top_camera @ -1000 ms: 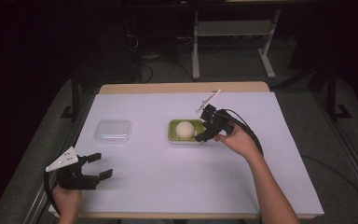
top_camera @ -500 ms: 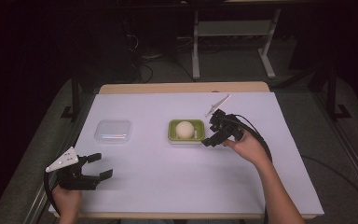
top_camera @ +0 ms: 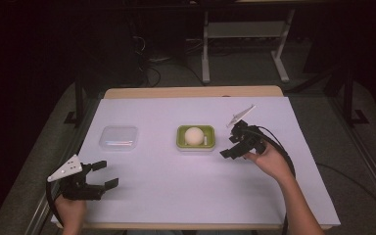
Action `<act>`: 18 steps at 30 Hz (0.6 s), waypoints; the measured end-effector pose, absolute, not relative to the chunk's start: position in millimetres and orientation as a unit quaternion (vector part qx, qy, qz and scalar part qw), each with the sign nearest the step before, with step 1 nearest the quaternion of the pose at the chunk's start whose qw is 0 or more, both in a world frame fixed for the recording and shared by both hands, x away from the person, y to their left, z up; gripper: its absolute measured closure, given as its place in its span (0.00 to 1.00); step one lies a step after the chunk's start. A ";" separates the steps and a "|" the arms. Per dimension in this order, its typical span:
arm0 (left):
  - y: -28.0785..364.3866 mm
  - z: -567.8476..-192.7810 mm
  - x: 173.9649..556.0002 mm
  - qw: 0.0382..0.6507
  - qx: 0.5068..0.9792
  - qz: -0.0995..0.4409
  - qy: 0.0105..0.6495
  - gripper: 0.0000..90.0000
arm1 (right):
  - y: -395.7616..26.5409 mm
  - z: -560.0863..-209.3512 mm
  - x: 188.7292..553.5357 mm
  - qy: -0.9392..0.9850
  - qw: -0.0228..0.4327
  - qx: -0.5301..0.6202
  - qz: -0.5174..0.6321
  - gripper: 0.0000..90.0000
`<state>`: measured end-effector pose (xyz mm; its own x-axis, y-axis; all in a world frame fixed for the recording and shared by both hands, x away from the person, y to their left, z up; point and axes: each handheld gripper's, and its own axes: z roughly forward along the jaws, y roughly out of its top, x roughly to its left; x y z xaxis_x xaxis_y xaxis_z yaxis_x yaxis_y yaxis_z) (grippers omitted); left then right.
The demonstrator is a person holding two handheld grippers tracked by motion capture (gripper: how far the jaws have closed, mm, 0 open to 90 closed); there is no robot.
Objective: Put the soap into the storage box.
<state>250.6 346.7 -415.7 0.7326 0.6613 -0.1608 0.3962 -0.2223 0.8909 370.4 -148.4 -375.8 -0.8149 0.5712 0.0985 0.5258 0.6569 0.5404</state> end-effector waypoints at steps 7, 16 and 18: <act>346.5 -415.5 250.7 0.520 0.772 0.127 0.342 0.15 | -161.4 -381.5 361.6 0.905 0.041 0.312 0.287 0.31; 346.3 -416.1 251.3 0.518 0.774 0.127 0.341 0.15 | -170.9 -387.8 350.2 0.903 0.045 0.316 0.286 0.30; 346.7 -416.1 251.4 0.516 0.776 0.128 0.340 0.15 | -173.2 -389.4 347.9 0.903 0.045 0.317 0.285 0.30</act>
